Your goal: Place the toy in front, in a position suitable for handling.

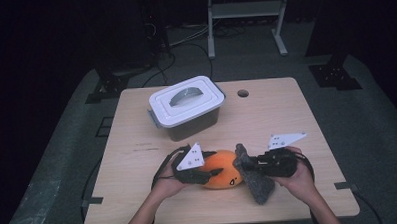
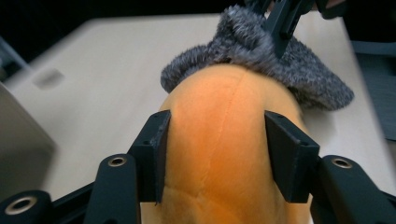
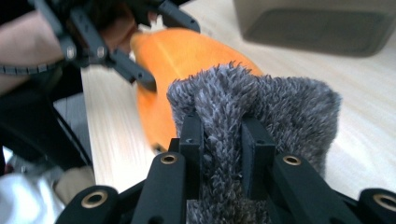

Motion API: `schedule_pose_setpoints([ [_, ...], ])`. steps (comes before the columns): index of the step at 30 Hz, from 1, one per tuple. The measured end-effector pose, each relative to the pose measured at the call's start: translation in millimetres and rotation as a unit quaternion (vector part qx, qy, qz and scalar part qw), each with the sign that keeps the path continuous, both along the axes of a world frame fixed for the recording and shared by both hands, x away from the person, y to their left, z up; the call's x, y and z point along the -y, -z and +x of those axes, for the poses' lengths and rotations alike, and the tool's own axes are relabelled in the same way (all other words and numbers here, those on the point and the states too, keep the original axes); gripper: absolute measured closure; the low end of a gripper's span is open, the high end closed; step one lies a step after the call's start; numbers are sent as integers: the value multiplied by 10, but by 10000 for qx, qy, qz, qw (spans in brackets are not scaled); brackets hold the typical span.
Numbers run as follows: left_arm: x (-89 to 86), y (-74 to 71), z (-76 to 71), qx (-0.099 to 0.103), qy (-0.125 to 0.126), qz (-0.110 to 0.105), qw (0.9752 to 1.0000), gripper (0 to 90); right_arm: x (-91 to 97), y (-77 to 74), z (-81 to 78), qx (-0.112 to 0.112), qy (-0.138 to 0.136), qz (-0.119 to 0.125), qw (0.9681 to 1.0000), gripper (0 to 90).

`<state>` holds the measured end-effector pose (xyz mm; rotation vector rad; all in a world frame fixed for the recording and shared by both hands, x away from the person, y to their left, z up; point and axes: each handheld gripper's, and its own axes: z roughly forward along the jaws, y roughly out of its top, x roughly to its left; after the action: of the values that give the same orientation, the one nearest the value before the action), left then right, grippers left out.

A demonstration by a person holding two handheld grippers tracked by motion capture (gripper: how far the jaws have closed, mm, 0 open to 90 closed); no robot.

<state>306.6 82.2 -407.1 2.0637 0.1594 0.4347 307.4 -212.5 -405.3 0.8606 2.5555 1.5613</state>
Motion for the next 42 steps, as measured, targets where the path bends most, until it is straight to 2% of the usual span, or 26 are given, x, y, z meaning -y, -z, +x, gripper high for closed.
schedule_pose_setpoints([
  [1,18,9,6,-18,22,28,10000,439,7,-6,12,1,45,46,10000,727],
  [3,28,34,13,-171,77,73,9998,399,-6,13,29,-27,70,-36,10000,725],
  [4,22,33,19,-318,133,63,9994,375,-14,33,32,-25,53,-65,10000,725],
  [8,-11,-32,37,-642,90,-132,9978,223,-46,89,9,-145,-159,-83,9997,724],
  [9,-16,-37,48,-700,72,-127,9974,207,-53,74,-3,-129,-200,-84,9997,723],
  [10,-16,-23,49,-725,91,-100,9973,230,-64,52,-18,-108,-225,-52,9997,724],
  [12,-5,30,38,-668,134,103,9976,307,-101,4,-49,12,-236,-1,9997,724],
  [13,-5,38,34,-687,145,95,9975,323,-126,-18,-61,110,-213,-48,9997,724],
  [15,-10,32,35,-754,152,89,9970,334,-143,-12,-61,133,-196,-83,9997,724],
  [18,-29,37,41,-794,162,60,9967,345,-104,46,-28,66,-139,-100,9998,724],
  [24,-33,42,27,-852,223,58,9961,355,62,168,45,-245,142,-131,9995,725],
  [26,-28,43,23,-886,271,62,9957,354,57,125,22,-163,141,-84,9997,726],
  [28,-13,49,12,-950,388,4,9947,352,31,50,-9,-65,80,133,9999,727],
  [30,13,45,-13,-908,472,56,9947,350,-20,-15,-38,9,-29,312,9995,726],
  [32,23,36,-24,-838,461,116,9954,351,-83,-33,-64,68,-129,218,9997,725],
  [34,18,31,-23,-817,426,128,9957,353,-120,15,-70,83,-168,75,9998,724],
  [35,14,30,-21,-791,413,128,9959,366,-116,40,-64,60,-172,80,9998,724],
  [38,7,31,-14,-839,389,102,9957,370,-45,78,-34,3,-74,-11,10000,724],
  [42,16,36,-17,-840,416,123,9955,369,21,100,-23,-107,36,-6,9999,724],
])
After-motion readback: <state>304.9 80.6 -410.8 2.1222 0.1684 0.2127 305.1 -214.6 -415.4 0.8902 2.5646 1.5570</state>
